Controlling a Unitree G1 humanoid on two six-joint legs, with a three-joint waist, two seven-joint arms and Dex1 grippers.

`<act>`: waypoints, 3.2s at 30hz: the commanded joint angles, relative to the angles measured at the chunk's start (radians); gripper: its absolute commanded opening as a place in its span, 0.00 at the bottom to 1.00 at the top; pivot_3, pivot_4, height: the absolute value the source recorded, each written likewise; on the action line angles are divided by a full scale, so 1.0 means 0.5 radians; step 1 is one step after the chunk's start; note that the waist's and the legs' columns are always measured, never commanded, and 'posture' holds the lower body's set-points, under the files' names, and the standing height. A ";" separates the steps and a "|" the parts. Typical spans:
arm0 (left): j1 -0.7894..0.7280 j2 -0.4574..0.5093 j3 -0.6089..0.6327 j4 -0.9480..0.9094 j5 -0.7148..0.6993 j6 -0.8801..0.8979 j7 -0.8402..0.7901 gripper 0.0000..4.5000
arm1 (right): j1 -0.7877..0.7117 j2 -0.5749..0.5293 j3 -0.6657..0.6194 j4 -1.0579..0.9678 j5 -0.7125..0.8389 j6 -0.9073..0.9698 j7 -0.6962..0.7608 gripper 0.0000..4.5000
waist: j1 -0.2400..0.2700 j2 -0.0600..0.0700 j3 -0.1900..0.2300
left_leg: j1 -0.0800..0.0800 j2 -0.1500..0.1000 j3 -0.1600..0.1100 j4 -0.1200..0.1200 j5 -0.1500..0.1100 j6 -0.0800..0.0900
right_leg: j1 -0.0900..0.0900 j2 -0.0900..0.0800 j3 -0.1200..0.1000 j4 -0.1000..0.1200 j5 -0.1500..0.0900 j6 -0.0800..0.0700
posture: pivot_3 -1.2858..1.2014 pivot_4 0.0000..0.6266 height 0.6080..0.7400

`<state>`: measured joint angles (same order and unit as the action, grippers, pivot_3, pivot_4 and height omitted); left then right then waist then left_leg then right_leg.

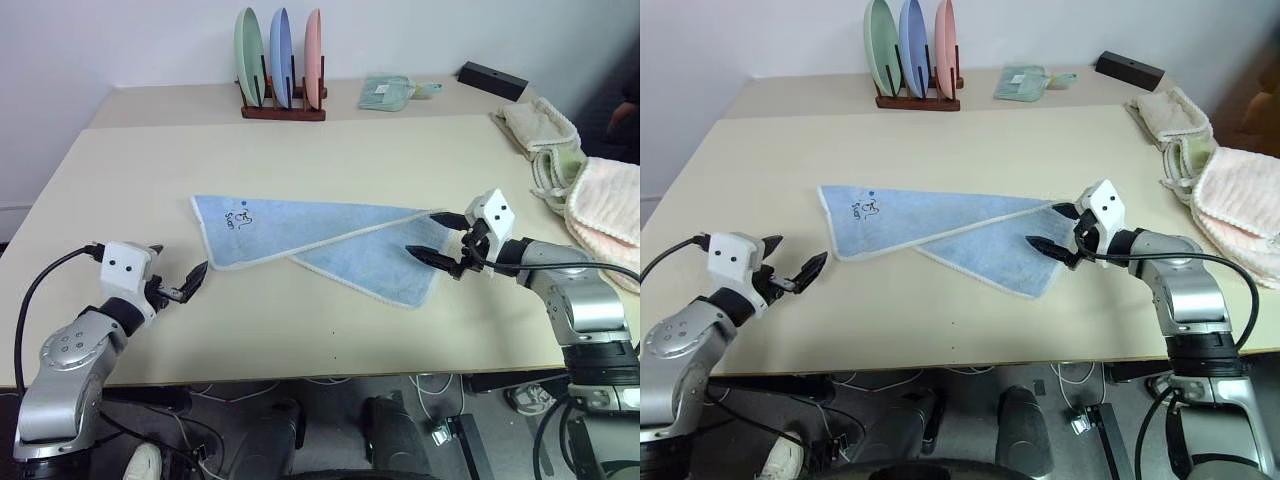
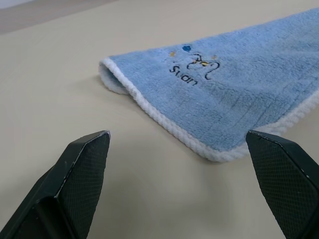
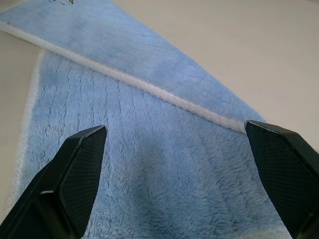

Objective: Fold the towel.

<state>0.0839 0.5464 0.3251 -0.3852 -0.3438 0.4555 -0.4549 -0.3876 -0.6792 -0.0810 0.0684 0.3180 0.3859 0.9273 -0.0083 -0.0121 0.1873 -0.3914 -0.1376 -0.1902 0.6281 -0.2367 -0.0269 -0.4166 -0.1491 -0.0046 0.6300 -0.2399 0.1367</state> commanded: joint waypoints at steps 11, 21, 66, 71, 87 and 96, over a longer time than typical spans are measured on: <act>-0.036 -0.042 -0.126 -0.190 -0.040 0.046 0.007 0.98 | -0.044 0.054 0.042 -0.054 -0.005 -0.080 -0.045 1.00 | 0.001 0.000 0.000 | 0.000 0.001 0.001 0.000 0.000 0.000 | 0.000 0.000 0.001 0.000 0.000 0.000 | 0.52 0.24 1.00; -0.073 0.204 -0.548 -0.203 0.384 0.000 -0.035 0.98 | 0.021 0.115 0.071 -0.231 0.079 0.091 -0.078 1.00 | 0.000 0.000 0.000 | 0.000 0.002 0.003 0.000 0.000 0.001 | -0.001 0.002 0.002 0.000 0.000 0.000 | 0.52 0.24 1.00; -0.192 0.226 -0.393 0.578 0.681 -0.709 -0.085 0.01 | -0.779 -0.020 0.530 1.335 -0.946 -1.206 -0.339 1.00 | -0.012 0.001 0.001 | -0.002 0.007 0.016 -0.002 0.000 0.000 | -0.009 0.007 0.009 0.001 0.005 0.005 | 0.52 0.24 1.00; -0.174 0.214 -0.401 0.565 0.669 -0.705 -0.092 0.00 | -0.992 0.052 0.586 1.714 -1.080 -1.357 -0.482 0.80 | -0.012 0.001 0.001 | -0.001 0.010 0.015 -0.002 0.000 0.000 | -0.009 0.011 0.012 0.000 0.007 0.003 | 0.52 0.24 1.00; -0.730 0.203 -0.258 0.837 0.569 -0.697 0.019 0.00 | -1.360 -0.053 0.485 1.730 -1.162 -1.520 -0.737 0.01 | -0.004 0.005 0.007 | -0.002 0.020 0.029 -0.001 0.002 -0.005 | -0.017 0.027 0.030 0.001 0.016 0.000 | 0.52 0.24 1.00; -1.501 0.430 -0.119 1.317 0.542 -0.841 0.038 0.00 | -1.806 -0.141 0.406 1.699 -1.092 -1.557 -0.774 0.01 | -0.063 0.001 0.005 | 0.001 0.027 0.042 -0.013 0.003 -0.016 | -0.024 0.031 0.038 -0.007 0.021 0.001 | 0.52 0.24 1.00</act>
<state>-0.6784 0.7335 0.2190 0.2689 -0.0564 0.0344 -0.4244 -1.2978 -0.7293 0.1531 0.9512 -0.2657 -0.3923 0.4973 -0.0396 -0.0115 0.1896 -0.3913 -0.1238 -0.1690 0.6211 -0.2359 -0.0341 -0.4288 -0.1339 0.0148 0.6265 -0.2296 0.1375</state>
